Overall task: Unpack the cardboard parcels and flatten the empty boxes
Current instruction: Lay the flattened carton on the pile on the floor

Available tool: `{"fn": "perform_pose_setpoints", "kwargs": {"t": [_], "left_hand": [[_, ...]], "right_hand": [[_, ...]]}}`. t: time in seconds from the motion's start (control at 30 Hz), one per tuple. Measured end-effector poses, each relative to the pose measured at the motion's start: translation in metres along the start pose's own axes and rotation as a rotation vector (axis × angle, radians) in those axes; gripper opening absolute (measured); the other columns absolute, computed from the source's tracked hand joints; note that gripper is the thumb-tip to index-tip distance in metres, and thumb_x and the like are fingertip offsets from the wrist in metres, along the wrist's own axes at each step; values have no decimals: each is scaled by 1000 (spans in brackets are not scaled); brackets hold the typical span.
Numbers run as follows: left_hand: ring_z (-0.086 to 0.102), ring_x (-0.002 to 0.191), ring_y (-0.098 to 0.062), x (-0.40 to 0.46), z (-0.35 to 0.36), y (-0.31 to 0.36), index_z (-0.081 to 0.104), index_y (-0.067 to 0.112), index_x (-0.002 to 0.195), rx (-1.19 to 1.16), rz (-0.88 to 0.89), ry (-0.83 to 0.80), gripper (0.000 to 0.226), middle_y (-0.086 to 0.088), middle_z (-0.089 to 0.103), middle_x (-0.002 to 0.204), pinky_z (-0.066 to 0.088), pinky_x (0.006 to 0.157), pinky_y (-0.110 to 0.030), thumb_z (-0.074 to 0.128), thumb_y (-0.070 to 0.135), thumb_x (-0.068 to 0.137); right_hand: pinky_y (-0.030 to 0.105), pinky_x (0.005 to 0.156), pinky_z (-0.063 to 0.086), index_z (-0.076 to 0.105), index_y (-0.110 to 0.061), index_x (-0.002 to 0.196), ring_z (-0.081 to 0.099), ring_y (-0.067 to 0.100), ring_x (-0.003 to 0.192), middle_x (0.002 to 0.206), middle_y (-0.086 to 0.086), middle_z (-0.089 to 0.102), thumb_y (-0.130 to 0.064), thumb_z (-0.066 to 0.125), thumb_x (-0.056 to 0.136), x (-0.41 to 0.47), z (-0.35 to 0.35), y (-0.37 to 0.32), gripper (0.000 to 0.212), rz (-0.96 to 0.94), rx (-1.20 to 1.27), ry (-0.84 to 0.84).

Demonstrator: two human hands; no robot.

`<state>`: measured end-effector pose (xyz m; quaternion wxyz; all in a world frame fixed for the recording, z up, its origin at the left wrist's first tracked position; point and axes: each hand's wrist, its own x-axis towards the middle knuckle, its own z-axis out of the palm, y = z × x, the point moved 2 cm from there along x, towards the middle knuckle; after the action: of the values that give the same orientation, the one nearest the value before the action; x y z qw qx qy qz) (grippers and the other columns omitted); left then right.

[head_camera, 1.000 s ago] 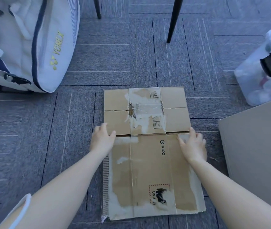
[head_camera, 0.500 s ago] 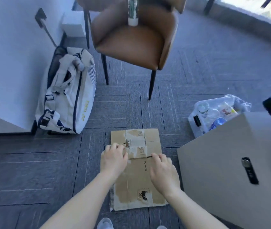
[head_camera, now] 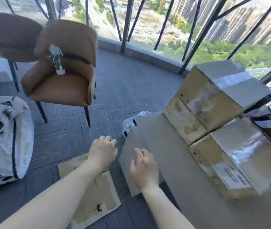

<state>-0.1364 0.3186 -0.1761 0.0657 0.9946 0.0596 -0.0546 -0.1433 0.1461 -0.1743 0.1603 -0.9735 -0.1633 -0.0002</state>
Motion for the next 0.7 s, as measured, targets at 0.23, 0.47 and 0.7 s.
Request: {"fn": "perform_pose_setpoints", "kwargs": {"t": [0.23,0.47,0.7], "left_hand": [[49,118,-23,56,-73,132,60,22,124,-2,280,125,35,0,57,127,41,91,-34,39,34,98],[47,121,-28,61,-88,285,56,20,126,-15,519,107,37,-6,56,128,39,98,-39,37,35,99],[31,139,-24,79,-83,388,37,22,148,-102,651,-18,51,-1,35,153,35,109,-39,39,41,101]], "right_hand": [[36,85,51,58,-19,132,55,24,110,126,-1,60,-27,58,92,-23,-104,121,41,241,40,281],[40,79,49,66,-16,118,59,31,103,114,4,65,-25,67,84,-54,-177,239,35,453,-25,411],[43,98,42,51,-19,139,46,29,126,141,6,49,-37,62,90,-82,-195,309,54,792,-3,401]]}}
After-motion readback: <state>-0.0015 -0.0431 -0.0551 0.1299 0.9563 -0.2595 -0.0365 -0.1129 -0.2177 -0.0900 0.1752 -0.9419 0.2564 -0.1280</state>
